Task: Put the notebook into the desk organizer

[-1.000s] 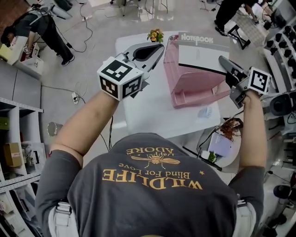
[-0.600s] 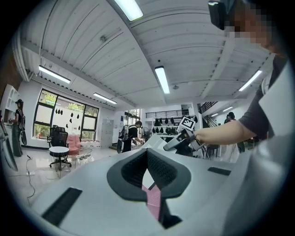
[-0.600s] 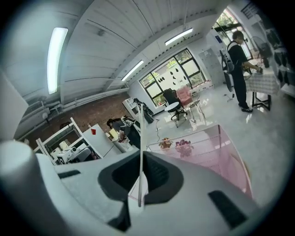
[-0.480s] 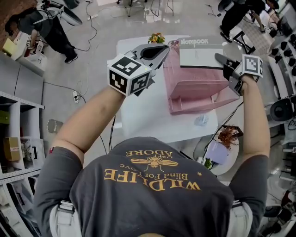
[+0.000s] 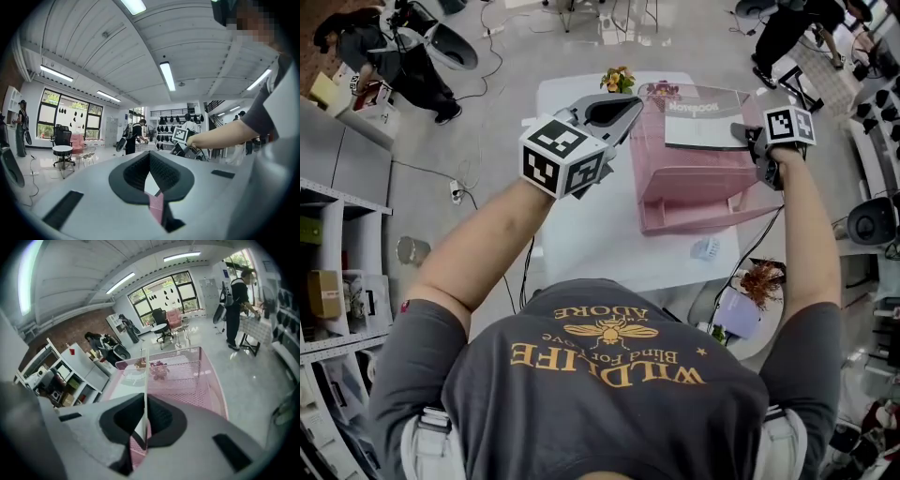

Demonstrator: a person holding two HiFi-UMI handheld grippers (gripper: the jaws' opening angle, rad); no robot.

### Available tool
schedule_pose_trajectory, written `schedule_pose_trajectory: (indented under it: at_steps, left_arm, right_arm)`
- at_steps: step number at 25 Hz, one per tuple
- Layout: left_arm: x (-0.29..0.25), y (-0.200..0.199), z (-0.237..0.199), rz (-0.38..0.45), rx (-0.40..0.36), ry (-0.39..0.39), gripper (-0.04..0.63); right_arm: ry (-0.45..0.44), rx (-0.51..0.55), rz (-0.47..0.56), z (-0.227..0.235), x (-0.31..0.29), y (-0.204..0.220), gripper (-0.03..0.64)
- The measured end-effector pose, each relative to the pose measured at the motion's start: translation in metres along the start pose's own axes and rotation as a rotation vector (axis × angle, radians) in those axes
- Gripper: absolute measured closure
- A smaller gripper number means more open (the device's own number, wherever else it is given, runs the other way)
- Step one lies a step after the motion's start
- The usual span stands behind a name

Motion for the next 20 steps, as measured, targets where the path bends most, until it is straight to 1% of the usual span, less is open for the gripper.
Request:
schedule_pose_trajectory:
  at_steps: [4,8,10,13,16,18,20]
  left_arm:
    - [0.001,0.003,0.003,-0.004,0.002,-0.018,0.595]
    - [0.003,0.006,0.006,-0.003,0.004,-0.039,0.595]
    - [0.006,0.006,0.009,0.003,0.004,-0.051,0.595]
    - [0.013,0.009,0.015,0.009,0.001,-0.072,0.595]
    - [0.020,0.012,0.019,0.016,0.000,-0.095,0.595]
    - [0.027,0.012,0.022,0.026,0.001,-0.110,0.595]
    - [0.035,0.011,0.026,0.040,-0.004,-0.125,0.595]
  right_arm:
    - [0.153,0.126,-0.088,0.003,-0.011,0.000,0.578]
    - [0.273,0.265,-0.144,0.001,-0.017,-0.002,0.549]
    - [0.341,0.336,-0.163,0.000,-0.018,-0.003,0.512]
    - [0.434,0.426,-0.175,-0.001,-0.016,-0.003,0.432]
    - [0.468,0.445,-0.142,-0.001,-0.010,-0.003,0.363]
    - [0.466,0.452,-0.104,-0.006,-0.003,-0.005,0.350]
    - [0.444,0.464,-0.053,-0.016,0.006,-0.008,0.350]
Point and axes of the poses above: the fingertips, and each gripper's own axes: x backward along the fingers, z to its right, y out of its underside, the point moved 9 cm from there along x, backward along the fingers, and after that the axes turned 8 degrees about x, right-handed, at the moved point
